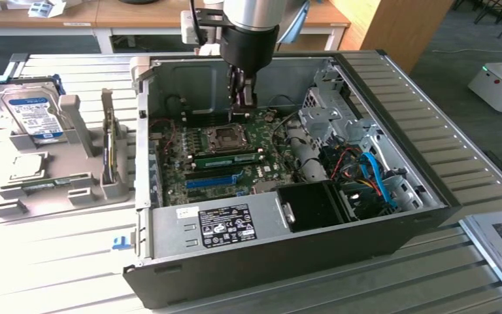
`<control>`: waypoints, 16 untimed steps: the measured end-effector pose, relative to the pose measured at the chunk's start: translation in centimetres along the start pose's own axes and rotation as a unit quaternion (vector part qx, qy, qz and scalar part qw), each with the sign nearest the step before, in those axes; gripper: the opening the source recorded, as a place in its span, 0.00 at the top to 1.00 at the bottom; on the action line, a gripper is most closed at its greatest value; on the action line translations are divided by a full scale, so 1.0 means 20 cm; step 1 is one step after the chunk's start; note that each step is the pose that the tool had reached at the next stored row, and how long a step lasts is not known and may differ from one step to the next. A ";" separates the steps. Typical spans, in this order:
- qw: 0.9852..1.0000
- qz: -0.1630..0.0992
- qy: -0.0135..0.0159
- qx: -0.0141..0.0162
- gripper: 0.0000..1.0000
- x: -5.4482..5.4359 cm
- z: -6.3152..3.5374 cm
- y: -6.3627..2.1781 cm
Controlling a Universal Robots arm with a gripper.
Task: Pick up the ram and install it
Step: 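Press down the ram until it locks into place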
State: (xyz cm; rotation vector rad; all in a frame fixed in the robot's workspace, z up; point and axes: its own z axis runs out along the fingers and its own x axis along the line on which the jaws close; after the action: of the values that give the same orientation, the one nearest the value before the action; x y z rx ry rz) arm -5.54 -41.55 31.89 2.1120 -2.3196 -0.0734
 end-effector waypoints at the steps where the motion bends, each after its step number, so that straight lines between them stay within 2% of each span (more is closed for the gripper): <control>1: 1.000 0.008 0.000 0.000 0.90 0.00 0.000 0.000; 5: 0.999 0.044 -0.002 0.001 0.90 0.00 0.002 0.000; 9: 0.997 0.080 -0.003 0.002 0.90 0.00 0.003 0.000; 13: 0.993 0.116 -0.004 0.003 0.90 0.00 0.004 0.000; 16: 0.990 0.143 -0.005 0.004 0.90 0.00 0.005 0.000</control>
State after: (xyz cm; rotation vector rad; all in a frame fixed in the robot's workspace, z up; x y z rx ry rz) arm -5.54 -41.55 31.78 1.7620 -2.6036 -0.0738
